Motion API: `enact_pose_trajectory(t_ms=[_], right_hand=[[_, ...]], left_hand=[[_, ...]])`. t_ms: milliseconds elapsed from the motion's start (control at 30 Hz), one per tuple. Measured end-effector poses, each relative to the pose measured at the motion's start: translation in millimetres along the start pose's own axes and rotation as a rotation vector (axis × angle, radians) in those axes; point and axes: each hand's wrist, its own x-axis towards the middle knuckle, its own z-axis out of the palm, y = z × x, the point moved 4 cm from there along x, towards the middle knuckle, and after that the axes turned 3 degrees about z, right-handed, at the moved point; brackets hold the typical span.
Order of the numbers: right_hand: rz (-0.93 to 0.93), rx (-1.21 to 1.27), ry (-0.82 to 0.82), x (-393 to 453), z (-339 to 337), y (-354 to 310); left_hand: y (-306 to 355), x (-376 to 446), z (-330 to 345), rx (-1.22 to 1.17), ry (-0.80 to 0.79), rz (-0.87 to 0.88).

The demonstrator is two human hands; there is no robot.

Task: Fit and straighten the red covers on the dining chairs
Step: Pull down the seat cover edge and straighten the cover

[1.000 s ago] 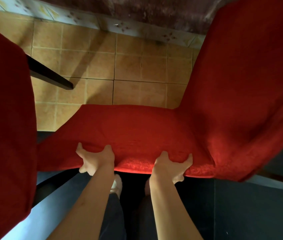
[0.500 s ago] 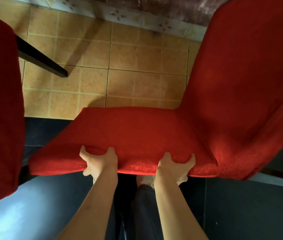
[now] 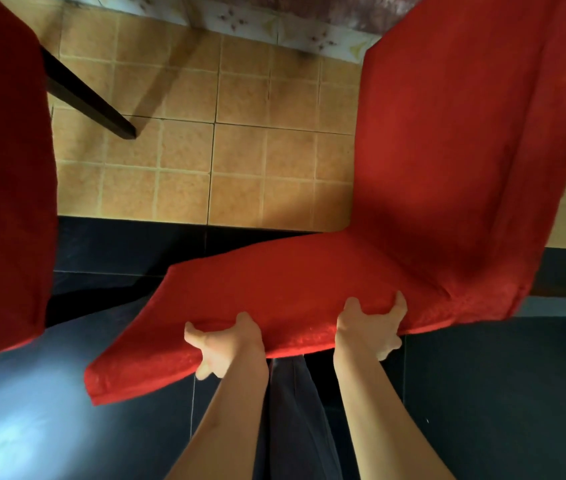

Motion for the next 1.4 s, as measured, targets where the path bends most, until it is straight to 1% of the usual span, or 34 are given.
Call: enact_pose_trajectory(t_ms=[167, 333, 500, 800, 1033, 1167, 1400], right_hand=[[-0.048, 0.025, -0.021, 2.5, -4.8, 11.8], [-0.06, 0.02, -0.006, 7.7, -10.8, 35.6], [-0.093, -0.007, 0.0, 12.5, -16.6, 47.7], [-0.117, -0.013, -0.054, 11.6, -11.3, 31.1], [-0.216, -0.051, -0.14, 6.5, -7.1, 7.4], [-0.264, -0.088, -0.155, 7.2, -6.7, -2.3], [-0.302, -0.105, -0.157, 6.4, -4.6, -9.6]], left_hand=[[-13.4, 3.0, -3.9, -0.013, -0.014, 0.015], [-40.6, 8.0, -6.3, -0.014, -0.053, 0.016], [-52.6, 8.4, -9.9, -0.033, -0.044, 0.029], [-35.2, 8.2, -5.2, -0.047, -0.078, 0.084], [-16.5, 5.0, -3.6, -0.098, -0.133, 0.159], [-9.1, 5.0, -3.6, -0.077, -0.144, 0.209], [-2.3, 7.2, -0.6, -0.042, -0.133, 0.22]])
